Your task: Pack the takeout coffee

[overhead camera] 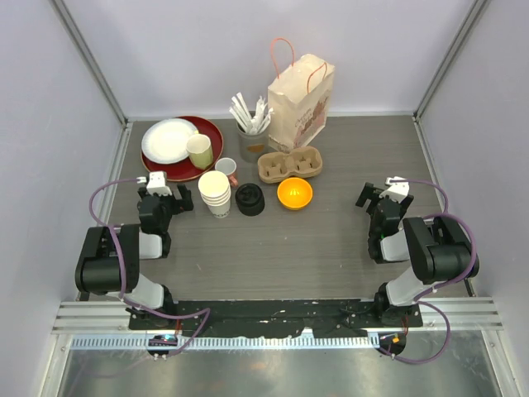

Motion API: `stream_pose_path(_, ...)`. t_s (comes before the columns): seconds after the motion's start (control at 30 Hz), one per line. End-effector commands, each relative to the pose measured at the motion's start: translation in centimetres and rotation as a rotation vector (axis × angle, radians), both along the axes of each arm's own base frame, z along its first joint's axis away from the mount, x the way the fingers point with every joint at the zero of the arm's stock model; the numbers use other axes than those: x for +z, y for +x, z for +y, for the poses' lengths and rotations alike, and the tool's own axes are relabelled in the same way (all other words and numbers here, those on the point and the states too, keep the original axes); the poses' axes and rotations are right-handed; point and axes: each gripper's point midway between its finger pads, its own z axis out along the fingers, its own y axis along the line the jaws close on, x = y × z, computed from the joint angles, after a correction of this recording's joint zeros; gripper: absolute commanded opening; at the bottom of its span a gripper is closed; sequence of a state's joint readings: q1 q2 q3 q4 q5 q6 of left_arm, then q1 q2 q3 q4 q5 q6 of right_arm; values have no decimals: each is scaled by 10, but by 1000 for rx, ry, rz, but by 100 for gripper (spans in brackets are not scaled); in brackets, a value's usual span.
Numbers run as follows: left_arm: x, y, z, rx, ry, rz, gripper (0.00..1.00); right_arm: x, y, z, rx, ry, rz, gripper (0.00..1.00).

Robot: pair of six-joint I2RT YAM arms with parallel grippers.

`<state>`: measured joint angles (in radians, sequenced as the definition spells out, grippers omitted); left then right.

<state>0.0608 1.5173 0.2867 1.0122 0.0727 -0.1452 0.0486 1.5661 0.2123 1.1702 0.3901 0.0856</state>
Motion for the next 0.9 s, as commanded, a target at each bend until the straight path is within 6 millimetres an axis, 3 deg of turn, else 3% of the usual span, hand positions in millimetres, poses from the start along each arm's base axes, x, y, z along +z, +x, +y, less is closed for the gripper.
stream_pose_path(0.0, 19, 9, -1, -11, 20, -64, 100, 22, 8, -1, -10, 11, -78, 99)
stream_pose_path(0.2, 20, 9, -2, -19, 20, -64, 100, 23, 7, 0, -8, 12, -83, 100)
stream_pose_path(0.27, 19, 7, -3, -34, 33, -65, 100, 29, 4, -9, -70, 25, -102, 100)
stream_pose_path(0.37, 38, 11, 9, 27, 14, -83, 100, 38, 0, -3, -41, 18, -131, 100)
stream_pose_path(0.4, 30, 4, 8, 16, -7, 8, 100, 40, -4, -7, -69, 14, -134, 100)
stream_pose_path(0.43, 56, 17, 12, 23, -37, -20, 100, 39, -7, -8, -77, 13, -117, 100)
stream_pose_path(0.5, 72, 20, 29, 43, -54, -10, 100, 68, -10, -14, -118, 26, -179, 100)
stream_pose_path(0.53, 91, 22, 34, 49, -67, -33, 100, 62, -14, -17, -138, 32, -129, 100)
stream_pose_path(0.6, 110, 21, 45, 52, -104, -59, 100, 103, -8, -15, -154, 111, -217, 100)
stream_pose_path(0.63, 120, 18, 38, 6, -134, -25, 100, 96, -6, -5, -101, 119, -142, 97)
stream_pose_path(0.67, 127, 17, 37, -21, -156, 0, 98, 106, -1, 4, -55, 136, -136, 94)
stream_pose_path(0.7, 128, 13, 30, -64, -168, 48, 96, 143, 9, 13, -13, 165, -187, 90)
stream_pose_path(0.73, 153, 14, 15, -167, -163, 38, 90, 134, 8, 25, 27, 178, -92, 84)
stream_pose_path(0.77, 146, 2, 7, -204, -184, 121, 87, 145, 11, 36, 61, 188, -75, 82)
stream_pose_path(0.8, 152, -3, 2, -239, -165, 130, 85, 182, 21, 61, 133, 193, -105, 80)
stream_pose_path(0.83, 177, -4, -2, -274, -146, 107, 84, 179, 17, 80, 182, 178, -28, 80)
stream_pose_path(0.87, 168, -21, -12, -313, -189, 211, 84, 191, 17, 98, 230, 166, -14, 79)
